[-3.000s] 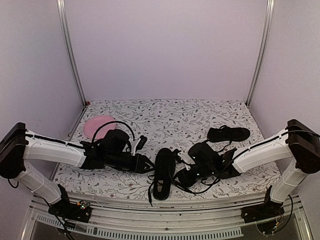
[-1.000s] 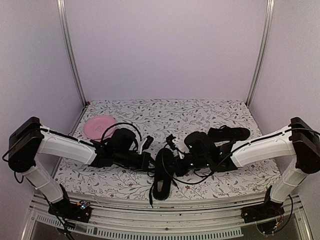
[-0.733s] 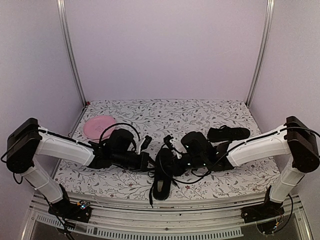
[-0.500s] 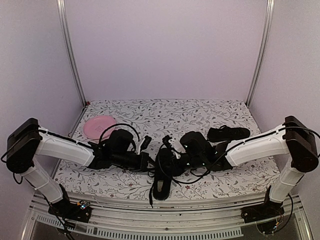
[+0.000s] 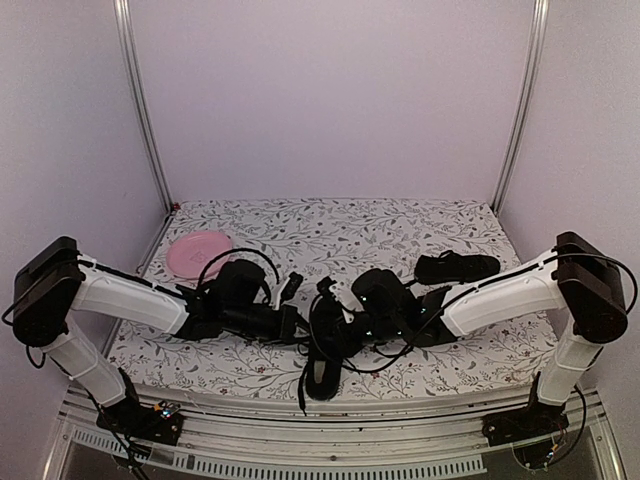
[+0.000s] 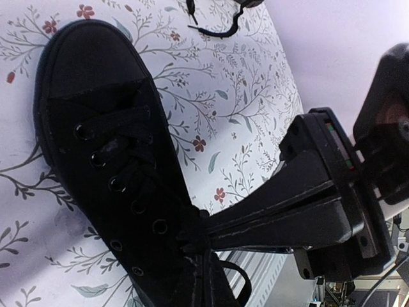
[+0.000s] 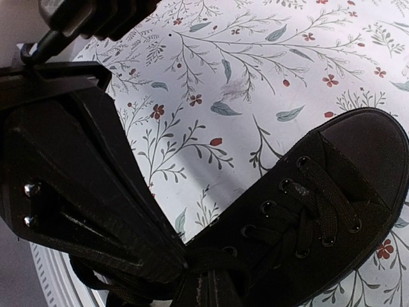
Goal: Tie the shoes
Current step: Wrap the shoelace around a loop with the shoelace, then tie the crossed shoelace on the shoe.
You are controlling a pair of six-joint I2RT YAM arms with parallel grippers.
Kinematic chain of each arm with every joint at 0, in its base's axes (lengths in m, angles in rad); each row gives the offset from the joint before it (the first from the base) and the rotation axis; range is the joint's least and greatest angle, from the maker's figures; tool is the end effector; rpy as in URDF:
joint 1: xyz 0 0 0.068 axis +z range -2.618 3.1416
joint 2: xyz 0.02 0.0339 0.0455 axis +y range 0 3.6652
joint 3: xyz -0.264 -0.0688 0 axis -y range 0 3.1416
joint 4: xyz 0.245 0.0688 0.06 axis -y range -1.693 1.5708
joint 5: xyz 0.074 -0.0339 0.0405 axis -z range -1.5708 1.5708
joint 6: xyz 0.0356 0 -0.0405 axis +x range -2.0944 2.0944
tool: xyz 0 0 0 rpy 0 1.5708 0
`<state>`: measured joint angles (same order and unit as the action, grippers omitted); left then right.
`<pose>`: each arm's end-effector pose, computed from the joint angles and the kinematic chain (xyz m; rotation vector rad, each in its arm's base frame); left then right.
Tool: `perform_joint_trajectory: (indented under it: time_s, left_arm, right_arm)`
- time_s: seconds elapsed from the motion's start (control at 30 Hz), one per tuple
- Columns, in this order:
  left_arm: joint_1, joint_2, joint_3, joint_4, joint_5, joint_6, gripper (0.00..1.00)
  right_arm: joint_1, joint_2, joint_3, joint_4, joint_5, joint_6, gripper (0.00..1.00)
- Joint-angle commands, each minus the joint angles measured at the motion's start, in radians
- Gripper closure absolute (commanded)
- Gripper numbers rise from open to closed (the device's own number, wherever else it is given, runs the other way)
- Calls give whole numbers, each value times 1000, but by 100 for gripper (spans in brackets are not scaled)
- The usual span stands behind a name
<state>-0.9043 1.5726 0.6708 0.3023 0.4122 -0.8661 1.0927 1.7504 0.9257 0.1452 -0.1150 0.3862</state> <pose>0.1789 -0.2505 0.1624 0.3220 2.4824 -1.3459 0.1632 0.3238 0.1653 -0.8966 2.2399 0.8789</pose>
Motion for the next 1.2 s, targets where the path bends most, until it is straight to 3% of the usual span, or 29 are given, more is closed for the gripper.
perform_joint_trajectory:
  time_s: [0.0, 0.27, 0.43, 0.6, 0.87, 1.17]
  left_arm:
    - [10, 8, -11, 35, 39, 1, 100]
    - [17, -23, -31, 4, 13, 6, 99]
    - [40, -70, -48, -25, -61, 20, 80]
    - [62, -75, -66, -27, -98, -11, 67]
    - [73, 26, -32, -61, -63, -34, 71]
    - [72, 81, -35, 86, 43, -54, 73]
  right_arm:
    - [5, 31, 31, 45, -3, 16, 98]
    - [5, 40, 21, 52, 9, 22, 98]
    - [6, 27, -2, 53, 14, 27, 98]
    - [6, 24, -7, 54, 16, 29, 98]
    - [6, 23, -11, 57, 16, 34, 98]
    - [6, 19, -18, 57, 20, 36, 98]
